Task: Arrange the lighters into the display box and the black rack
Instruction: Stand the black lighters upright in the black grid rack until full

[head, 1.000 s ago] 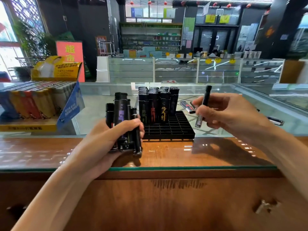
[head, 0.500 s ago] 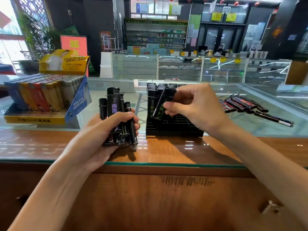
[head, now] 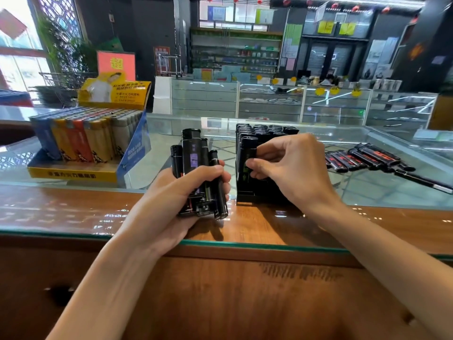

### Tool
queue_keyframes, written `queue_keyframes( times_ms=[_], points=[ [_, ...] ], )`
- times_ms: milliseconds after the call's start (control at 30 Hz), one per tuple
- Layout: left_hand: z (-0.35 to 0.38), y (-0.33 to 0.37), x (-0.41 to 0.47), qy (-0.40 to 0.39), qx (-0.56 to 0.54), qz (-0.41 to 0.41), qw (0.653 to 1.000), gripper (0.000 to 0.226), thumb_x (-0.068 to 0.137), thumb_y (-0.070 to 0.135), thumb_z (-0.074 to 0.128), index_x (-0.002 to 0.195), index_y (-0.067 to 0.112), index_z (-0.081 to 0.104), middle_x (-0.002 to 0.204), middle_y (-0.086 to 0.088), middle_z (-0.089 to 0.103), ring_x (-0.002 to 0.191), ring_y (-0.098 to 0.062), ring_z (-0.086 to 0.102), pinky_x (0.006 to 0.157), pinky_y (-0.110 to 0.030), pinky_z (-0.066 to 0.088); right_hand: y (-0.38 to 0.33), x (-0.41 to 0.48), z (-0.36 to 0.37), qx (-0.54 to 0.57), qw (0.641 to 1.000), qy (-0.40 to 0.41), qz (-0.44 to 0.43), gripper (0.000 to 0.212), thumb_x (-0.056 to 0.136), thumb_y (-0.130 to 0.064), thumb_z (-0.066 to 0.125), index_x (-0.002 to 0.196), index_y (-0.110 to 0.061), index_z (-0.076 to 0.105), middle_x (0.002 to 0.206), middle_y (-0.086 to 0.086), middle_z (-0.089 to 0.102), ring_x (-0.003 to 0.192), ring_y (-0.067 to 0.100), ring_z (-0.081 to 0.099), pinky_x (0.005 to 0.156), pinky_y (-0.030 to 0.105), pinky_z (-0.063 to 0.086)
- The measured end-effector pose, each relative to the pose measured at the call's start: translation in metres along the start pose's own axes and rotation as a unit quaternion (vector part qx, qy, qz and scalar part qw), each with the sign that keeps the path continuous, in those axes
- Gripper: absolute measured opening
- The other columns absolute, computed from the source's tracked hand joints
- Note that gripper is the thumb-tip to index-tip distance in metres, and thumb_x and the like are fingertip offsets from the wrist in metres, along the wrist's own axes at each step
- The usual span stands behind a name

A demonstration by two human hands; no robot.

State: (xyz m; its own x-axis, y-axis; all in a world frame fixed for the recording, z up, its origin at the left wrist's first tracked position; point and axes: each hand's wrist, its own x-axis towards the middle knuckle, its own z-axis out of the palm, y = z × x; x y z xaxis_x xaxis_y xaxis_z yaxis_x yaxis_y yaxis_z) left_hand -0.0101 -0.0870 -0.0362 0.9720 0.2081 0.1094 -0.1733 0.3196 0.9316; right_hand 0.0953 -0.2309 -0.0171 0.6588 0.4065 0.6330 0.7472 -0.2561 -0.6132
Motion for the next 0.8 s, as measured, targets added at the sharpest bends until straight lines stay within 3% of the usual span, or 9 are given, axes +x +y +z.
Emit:
queue_keyframes(
  times_ms=[100,400,533,633,700,800],
  points=[
    [0.000,0.002,-0.005,-0.007,0.003,0.003,1.000,0.016,0.065,0.021,0.073,0.079,0.015,0.077,0.078,-0.007,0.067,0.070,-0.015,0.064,0.062,-0.041,0.053,0.001,0.001,0.000,-0.002,1.000,0.007,0.010,0.014,0.073,-0.009,0.080,0.083,-0.006,0.071,0.062,-0.007,0.066,0.053,-0.001,0.065,0.055,0.012,0.053],
    [0.003,0.003,-0.004,0.032,-0.008,-0.005,0.999,0.034,0.057,0.019,0.078,0.086,0.003,0.075,0.077,-0.009,0.070,0.073,-0.017,0.069,0.057,-0.031,0.056,0.002,0.000,0.000,-0.040,0.999,0.009,0.011,0.014,0.074,-0.020,0.079,0.075,-0.008,0.071,0.057,-0.004,0.066,0.048,0.000,0.064,0.053,0.012,0.051],
    [0.007,0.004,-0.004,0.037,0.010,0.000,0.999,0.021,0.060,0.018,0.078,0.075,0.003,0.074,0.074,-0.012,0.070,0.069,-0.020,0.070,0.052,-0.037,0.057,-0.006,-0.008,-0.006,-0.022,1.000,0.015,-0.002,0.019,0.078,-0.029,0.075,0.072,-0.013,0.069,0.059,-0.003,0.067,0.047,0.003,0.062,0.053,0.013,0.049],
    [0.012,0.003,-0.003,0.054,0.016,0.019,0.998,0.012,0.059,0.015,0.076,0.066,0.005,0.073,0.067,-0.010,0.069,0.062,-0.021,0.070,0.047,-0.032,0.055,-0.019,-0.017,-0.009,0.109,0.992,-0.065,0.028,0.027,0.074,-0.038,0.074,0.074,-0.011,0.070,0.060,0.000,0.068,0.048,0.007,0.059,0.049,0.015,0.045],
    [0.014,0.001,-0.001,0.077,0.020,0.033,0.996,0.019,0.058,0.015,0.076,0.073,0.004,0.073,0.069,-0.011,0.071,0.064,-0.020,0.071,0.050,-0.024,0.053,-0.024,-0.021,-0.008,0.137,0.983,-0.117,0.039,0.029,0.067,-0.037,0.078,0.074,-0.010,0.070,0.060,0.000,0.068,0.051,0.006,0.059,0.049,0.016,0.045],
    [0.015,0.000,0.000,0.068,0.009,0.042,0.997,0.028,0.063,0.015,0.074,0.087,0.002,0.069,0.073,-0.011,0.071,0.067,-0.020,0.071,0.052,-0.023,0.053,-0.023,-0.021,-0.006,0.139,0.978,-0.149,0.054,0.025,0.063,-0.023,0.084,0.077,-0.008,0.069,0.062,0.004,0.068,0.054,0.009,0.062,0.050,0.019,0.049]
  ],
)
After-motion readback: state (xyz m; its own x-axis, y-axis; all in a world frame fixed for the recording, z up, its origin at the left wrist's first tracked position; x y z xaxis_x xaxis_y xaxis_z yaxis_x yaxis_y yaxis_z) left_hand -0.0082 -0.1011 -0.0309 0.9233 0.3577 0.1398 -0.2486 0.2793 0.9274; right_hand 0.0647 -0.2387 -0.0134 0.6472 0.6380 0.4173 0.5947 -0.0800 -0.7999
